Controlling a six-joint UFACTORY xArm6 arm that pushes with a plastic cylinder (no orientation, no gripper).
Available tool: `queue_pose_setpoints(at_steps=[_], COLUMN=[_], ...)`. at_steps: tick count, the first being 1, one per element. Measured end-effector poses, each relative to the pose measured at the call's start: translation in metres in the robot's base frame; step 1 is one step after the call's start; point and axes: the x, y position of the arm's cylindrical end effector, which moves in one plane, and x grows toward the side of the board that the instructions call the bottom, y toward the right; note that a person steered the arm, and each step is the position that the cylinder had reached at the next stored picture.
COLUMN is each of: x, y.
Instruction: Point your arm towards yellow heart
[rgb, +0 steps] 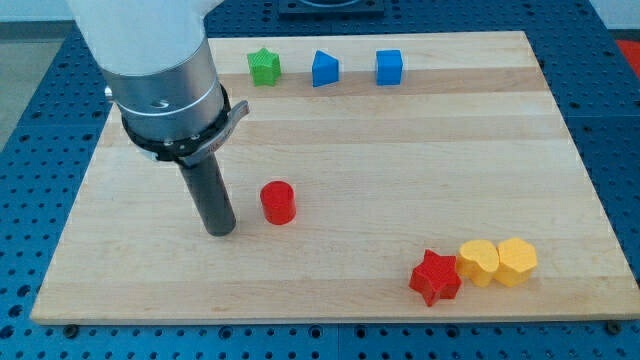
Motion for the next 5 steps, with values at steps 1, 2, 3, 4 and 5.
queue_pose_setpoints(at_steps=[1,2,3,4,5], x=[0.010,0.036,0.091,0.091,0.081], y=[0.021,0.042,0.044,0.047,0.083])
